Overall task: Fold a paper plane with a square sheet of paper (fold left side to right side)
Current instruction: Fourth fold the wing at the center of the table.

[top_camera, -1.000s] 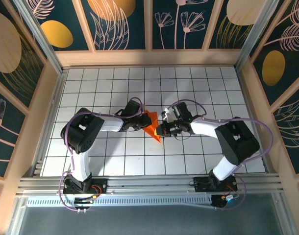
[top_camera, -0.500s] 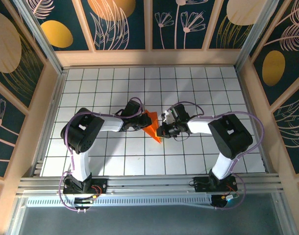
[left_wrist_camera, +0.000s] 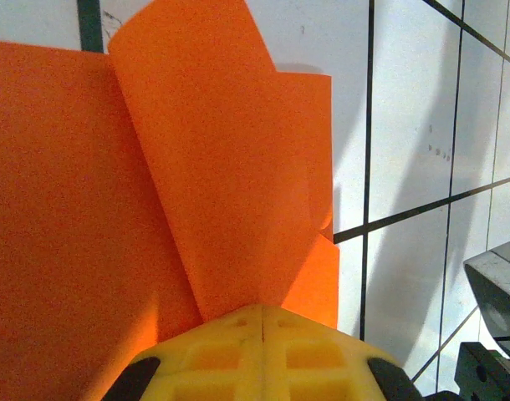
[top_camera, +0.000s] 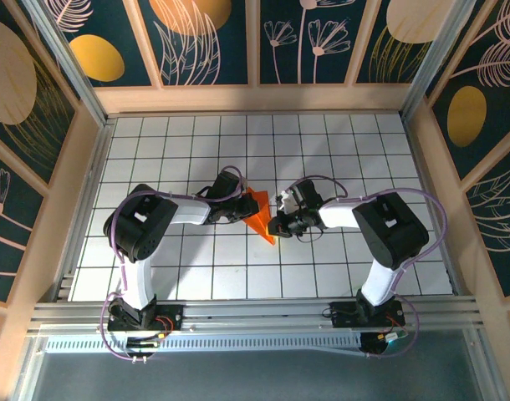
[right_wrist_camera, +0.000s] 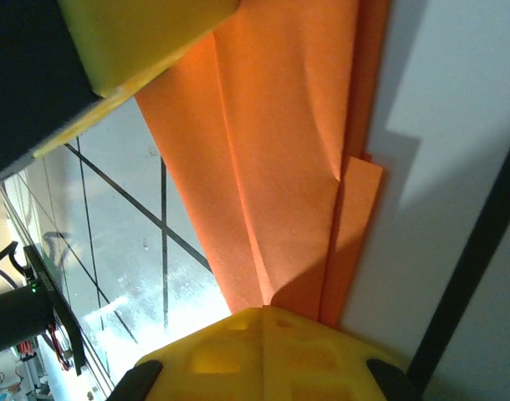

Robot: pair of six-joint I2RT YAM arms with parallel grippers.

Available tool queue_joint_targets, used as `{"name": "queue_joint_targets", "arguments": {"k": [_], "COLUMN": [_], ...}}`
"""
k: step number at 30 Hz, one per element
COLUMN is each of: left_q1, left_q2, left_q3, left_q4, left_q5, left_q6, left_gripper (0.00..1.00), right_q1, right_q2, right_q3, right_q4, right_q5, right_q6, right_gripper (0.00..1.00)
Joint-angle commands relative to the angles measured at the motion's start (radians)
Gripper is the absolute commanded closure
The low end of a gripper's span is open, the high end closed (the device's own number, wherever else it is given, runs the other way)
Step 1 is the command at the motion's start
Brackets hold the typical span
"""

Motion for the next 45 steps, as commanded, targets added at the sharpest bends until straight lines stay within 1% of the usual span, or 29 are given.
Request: {"name": "queue_joint_targets", "arguments": {"k": [1, 9, 16, 21, 28, 33, 45], "left_q1": [0.001, 0.002, 0.002, -0.019, -0.08, -0.082, -0.082], "left_q2": [0.033, -0.017, -0.102, -0.135, -0.082, -0.05, 0.003], "left_q3": [0.005, 0.021, -0.052, -0.091, -0.095, -0.092, -0.06], "left_q4": [-0.064, -0.012, 0.087, 0.119, 0.173, 0.184, 0.121], "left_q5": [-0.052, -0.037, -0.003, 0.009, 0.017, 0.006, -0.065], "left_q6": [0.016, 0.012, -0.013, -0.025, -0.065, -0.074, -0.03], "left_gripper": [1.0, 1.0, 1.0, 1.0, 1.0, 1.0, 1.0], "right_q1": [0.004, 0.005, 0.012, 0.016, 0.018, 0.019, 0.028], "right_q2": [0.028, 0.046, 0.062, 0.068, 0.075, 0.075, 0.092], "right_q3": [-0.031, -0.017, 0.0, 0.003, 0.009, 0.009, 0.029], "right_q4": [-0.038, -0.113, -0.147, -0.155, -0.167, -0.178, -0.222], "right_q5": [0.017, 0.101, 0.155, 0.18, 0.208, 0.223, 0.252], "right_q6": [-0.01, -0.035, -0.041, -0.04, -0.04, -0.045, -0.076], "right_gripper": [1.0, 1.0, 1.0, 1.0, 1.0, 1.0, 1.0]}}
